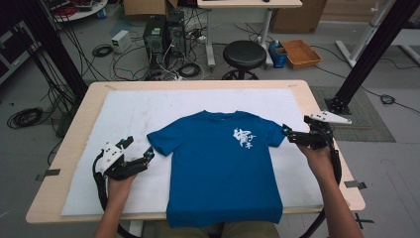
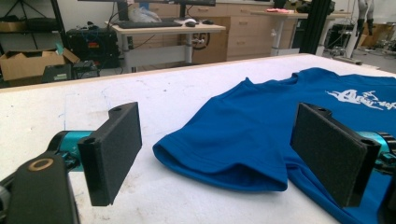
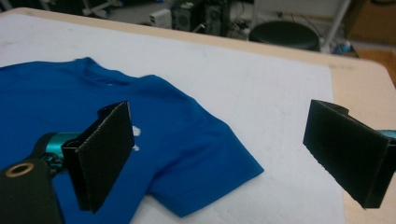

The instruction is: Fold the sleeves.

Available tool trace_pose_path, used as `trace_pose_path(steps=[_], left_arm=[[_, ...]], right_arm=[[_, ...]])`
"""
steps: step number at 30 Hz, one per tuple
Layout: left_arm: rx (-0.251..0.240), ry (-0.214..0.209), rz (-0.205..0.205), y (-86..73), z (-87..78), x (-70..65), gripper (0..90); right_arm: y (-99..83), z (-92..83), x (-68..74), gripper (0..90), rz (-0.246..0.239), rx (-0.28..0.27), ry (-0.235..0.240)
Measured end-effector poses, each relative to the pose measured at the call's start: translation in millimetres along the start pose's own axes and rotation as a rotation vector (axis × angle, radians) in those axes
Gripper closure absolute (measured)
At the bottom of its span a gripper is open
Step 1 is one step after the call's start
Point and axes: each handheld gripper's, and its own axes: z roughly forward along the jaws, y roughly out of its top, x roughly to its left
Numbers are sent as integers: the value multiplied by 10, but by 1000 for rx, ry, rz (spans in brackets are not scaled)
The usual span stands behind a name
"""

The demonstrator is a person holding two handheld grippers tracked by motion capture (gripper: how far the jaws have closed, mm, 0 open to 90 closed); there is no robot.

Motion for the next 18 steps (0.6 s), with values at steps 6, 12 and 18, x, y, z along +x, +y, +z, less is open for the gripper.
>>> trace_pose_path(steps=[6, 12, 18], left_arm=[[14, 9, -16, 5, 14, 6, 165], [25, 17, -20, 9, 24, 6, 165], [31, 20, -12, 11, 28, -3, 165]], right_arm=[[-94, 340, -109, 81, 66, 161, -96], [-166, 500, -157, 197, 117, 243, -116], [-321, 679, -157, 199, 160, 301, -130]])
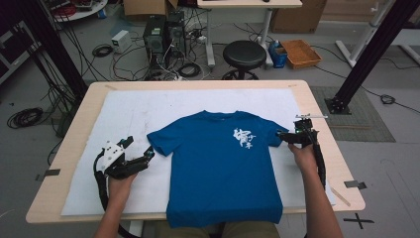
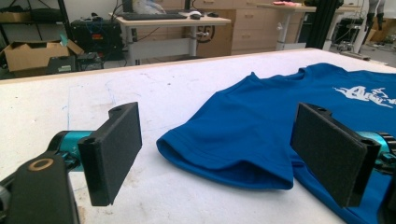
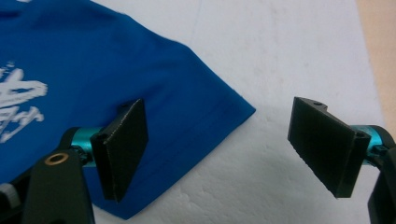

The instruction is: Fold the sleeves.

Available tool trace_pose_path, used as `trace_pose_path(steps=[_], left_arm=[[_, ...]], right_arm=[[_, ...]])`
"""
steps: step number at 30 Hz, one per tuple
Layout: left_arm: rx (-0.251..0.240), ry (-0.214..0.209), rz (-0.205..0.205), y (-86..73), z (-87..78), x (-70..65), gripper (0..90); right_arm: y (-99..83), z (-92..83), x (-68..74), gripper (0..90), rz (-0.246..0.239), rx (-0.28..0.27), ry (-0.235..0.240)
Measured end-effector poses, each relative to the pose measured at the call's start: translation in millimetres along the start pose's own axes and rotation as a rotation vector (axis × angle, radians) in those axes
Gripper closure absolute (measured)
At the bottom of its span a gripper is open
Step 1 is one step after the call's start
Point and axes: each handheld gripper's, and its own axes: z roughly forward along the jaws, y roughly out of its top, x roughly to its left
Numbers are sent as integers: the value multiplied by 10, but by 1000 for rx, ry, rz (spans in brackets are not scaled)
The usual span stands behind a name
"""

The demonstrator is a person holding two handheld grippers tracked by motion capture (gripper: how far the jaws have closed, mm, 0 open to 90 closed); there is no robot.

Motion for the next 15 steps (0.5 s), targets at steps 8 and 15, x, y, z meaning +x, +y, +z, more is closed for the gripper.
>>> trace_pose_path(steps=[8, 15], left_arm=[[7, 5, 2, 3, 8, -3, 166], [13, 9, 6, 5, 10, -7, 167]], right_arm=[[-1, 109, 144, 435, -83, 38, -57], [5, 90, 168, 848, -45, 31, -5]])
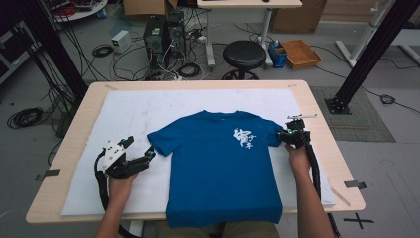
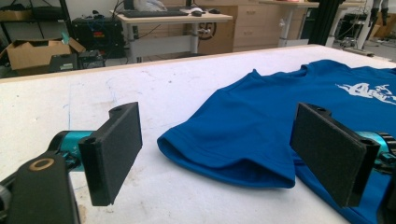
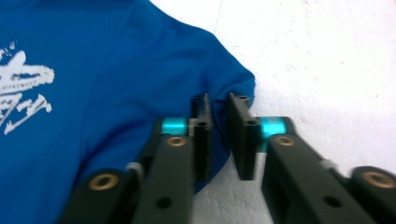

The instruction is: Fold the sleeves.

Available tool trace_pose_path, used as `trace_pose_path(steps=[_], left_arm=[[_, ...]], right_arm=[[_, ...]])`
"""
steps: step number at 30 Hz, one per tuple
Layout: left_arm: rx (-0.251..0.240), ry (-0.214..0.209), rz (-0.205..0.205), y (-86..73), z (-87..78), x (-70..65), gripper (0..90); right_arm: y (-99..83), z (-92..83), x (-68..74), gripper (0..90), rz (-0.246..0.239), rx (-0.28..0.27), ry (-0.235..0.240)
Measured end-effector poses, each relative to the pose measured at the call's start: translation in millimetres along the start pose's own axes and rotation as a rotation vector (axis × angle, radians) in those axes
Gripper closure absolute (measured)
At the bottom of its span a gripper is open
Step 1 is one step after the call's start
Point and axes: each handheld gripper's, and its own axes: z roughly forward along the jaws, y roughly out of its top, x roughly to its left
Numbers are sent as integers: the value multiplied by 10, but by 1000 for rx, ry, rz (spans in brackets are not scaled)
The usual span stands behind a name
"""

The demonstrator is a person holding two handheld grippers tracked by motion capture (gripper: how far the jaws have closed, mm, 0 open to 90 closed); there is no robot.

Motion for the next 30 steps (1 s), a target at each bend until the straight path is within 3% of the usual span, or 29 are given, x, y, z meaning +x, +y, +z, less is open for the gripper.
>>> trace_pose_path(steps=[3, 6, 8, 9, 10, 13, 14, 15, 16, 17, 18, 21, 26, 29, 30], left_arm=[[0, 1, -2, 0, 3, 2, 168], [6, 2, -5, 3, 5, 7, 168], [7, 3, -7, 2, 9, 3, 169], [8, 4, -6, 3, 9, 1, 174], [11, 4, -2, 4, 10, -1, 174], [10, 5, 0, 4, 13, -3, 174], [10, 6, -1, 5, 13, -3, 174], [10, 4, -1, 5, 14, -2, 174], [11, 5, -3, 5, 13, -1, 175], [12, 5, -4, 5, 12, 0, 175], [12, 5, -4, 5, 11, 3, 174], [12, 3, -4, 5, 11, 2, 174], [11, 4, 2, 5, 12, -4, 175], [11, 4, 0, 5, 13, -3, 175], [11, 4, -1, 5, 14, -2, 174]], right_arm=[[10, -5, 3, 859, -7, 5, 7], [94, -112, 120, 862, -64, -80, 45], [133, -150, 171, 862, -82, -104, 57], [176, -190, 230, 862, -94, -122, 78], [266, -254, 380, 862, -134, -152, 107], [383, -300, 659, 861, -204, -160, 155], [383, -300, 659, 861, -204, -160, 155], [434, -295, 844, 851, -236, -138, 204], [448, -289, 924, 802, -247, -126, 237], [448, -289, 924, 802, -247, -126, 237], [464, -307, 1047, 712, -269, -140, 246], [475, -346, 1065, 690, -272, -162, 220], [396, -283, 841, 707, -215, -117, 106], [315, -199, 772, 705, -210, -73, 107], [230, -113, 716, 641, -191, -37, 157]])
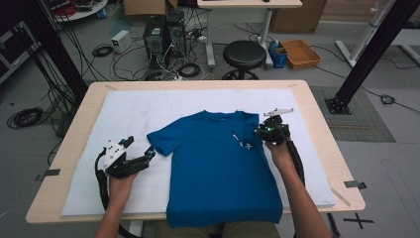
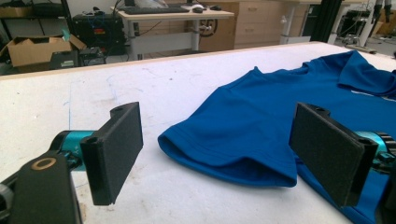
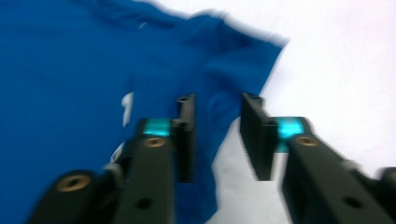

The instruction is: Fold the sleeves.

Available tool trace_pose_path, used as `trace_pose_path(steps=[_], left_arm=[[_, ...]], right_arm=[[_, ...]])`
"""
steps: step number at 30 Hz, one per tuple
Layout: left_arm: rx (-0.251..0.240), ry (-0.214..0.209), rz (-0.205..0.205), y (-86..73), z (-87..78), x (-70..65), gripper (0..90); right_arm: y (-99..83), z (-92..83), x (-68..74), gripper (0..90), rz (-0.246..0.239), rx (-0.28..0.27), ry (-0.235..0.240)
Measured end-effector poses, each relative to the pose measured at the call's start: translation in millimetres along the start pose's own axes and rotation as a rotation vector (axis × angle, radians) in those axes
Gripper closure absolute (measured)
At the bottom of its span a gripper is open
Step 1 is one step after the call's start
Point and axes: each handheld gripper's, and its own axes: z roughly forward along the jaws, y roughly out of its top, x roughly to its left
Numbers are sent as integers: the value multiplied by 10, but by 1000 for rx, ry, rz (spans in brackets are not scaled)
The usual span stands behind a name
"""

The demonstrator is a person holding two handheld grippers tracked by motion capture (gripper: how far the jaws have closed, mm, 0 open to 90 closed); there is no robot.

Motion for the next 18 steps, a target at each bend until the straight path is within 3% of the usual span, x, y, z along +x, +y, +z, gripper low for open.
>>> trace_pose_path(steps=[1, 3, 4, 5, 6, 7, 8, 9, 10, 12, 14, 15, 17, 18], left_arm=[[2, 0, 1, 1, -1, 1, 174], [2, 1, 1, 1, 0, 1, 174], [2, 1, 1, 1, 0, 1, 174], [3, 1, 1, 1, 1, 0, 174], [3, 1, 1, 1, 1, 0, 174], [4, 1, 2, 1, 0, 0, 174], [3, 1, 2, 1, 0, 0, 174], [4, 1, 2, 1, 0, 0, 174], [4, 1, 2, 1, 0, 0, 174], [4, 1, 3, 1, 0, -1, 174], [3, 3, 3, 0, 2, -1, 174], [5, 1, 2, 1, 0, 0, 174], [5, 2, 1, 2, 1, 0, 174], [5, 1, 2, 2, 2, 2, 174]], right_arm=[[-40, 22, -27, 639, 20, 10, 47], [-91, 25, -42, 654, 13, 25, 79], [-101, 18, -45, 727, 10, 37, 103], [-101, 18, -45, 727, 10, 37, 103], [-109, -32, -33, 850, -31, 31, 148], [-108, -64, -21, 874, -43, 21, 178], [-108, -64, -21, 874, -43, 21, 178], [-114, -111, 17, 874, -79, 9, 229], [-114, -111, 17, 874, -79, 9, 229], [-142, -120, 55, 861, -101, 43, 319], [-180, -100, 94, 757, -118, 99, 419], [-191, -109, 120, 703, -122, 102, 512], [-180, -131, 126, 698, -118, 83, 534], [-146, -188, 116, 721, -97, 20, 503]])
